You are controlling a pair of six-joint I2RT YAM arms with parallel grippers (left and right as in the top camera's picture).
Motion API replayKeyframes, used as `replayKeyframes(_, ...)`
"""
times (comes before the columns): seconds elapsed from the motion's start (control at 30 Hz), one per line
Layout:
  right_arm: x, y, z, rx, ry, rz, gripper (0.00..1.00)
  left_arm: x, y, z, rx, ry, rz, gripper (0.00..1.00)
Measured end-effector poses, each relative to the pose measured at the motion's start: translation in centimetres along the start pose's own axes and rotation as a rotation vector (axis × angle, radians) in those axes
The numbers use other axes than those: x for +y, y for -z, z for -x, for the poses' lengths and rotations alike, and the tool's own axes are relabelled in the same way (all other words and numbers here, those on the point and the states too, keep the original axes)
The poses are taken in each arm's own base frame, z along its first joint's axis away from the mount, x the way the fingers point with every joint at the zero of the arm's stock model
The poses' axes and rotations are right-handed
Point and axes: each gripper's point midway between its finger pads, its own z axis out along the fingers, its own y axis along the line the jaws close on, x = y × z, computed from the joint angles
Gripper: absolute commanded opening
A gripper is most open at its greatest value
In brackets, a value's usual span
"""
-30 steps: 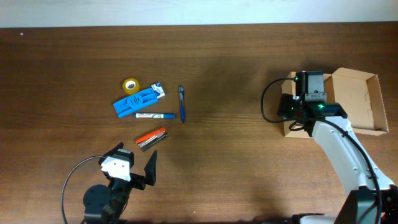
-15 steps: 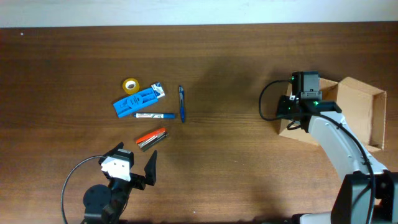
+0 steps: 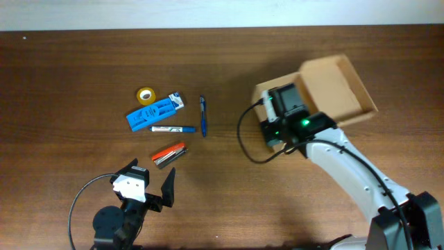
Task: Pack container
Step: 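Drag the cardboard box left toward the table center with the right gripper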
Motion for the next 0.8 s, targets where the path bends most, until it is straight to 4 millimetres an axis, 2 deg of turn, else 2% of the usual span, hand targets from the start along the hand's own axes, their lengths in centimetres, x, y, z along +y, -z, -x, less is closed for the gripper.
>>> replayKeyframes(0.07, 2.3, 0.1, 0.0, -0.004, 0.137, 0.033, 0.04, 0.0, 0.0, 0.0, 0.000, 0.000, 0.000, 1.00)
replayKeyframes(0.17, 4.6, 0.3, -0.2, -0.007, 0.310, 0.074, 0.04, 0.0, 0.0, 0.0, 0.000, 0.000, 0.000, 1.00)
replayKeyframes(0.47, 8.3, 1.1, -2.8, 0.008, 0.731, 0.302, 0.04, 0.0, 0.0, 0.0, 0.000, 0.000, 0.000, 1.00)
replayKeyframes(0.67, 8.4, 1.5, -4.5, 0.043, 0.900, 0.355, 0.04, 0.0, 0.0, 0.0, 0.000, 0.000, 0.000, 1.00)
replayKeyframes(0.8, 7.8, 1.5, -4.7, 0.038, 0.936, 0.369, 0.04, 0.0, 0.0, 0.0, 0.000, 0.000, 0.000, 1.00)
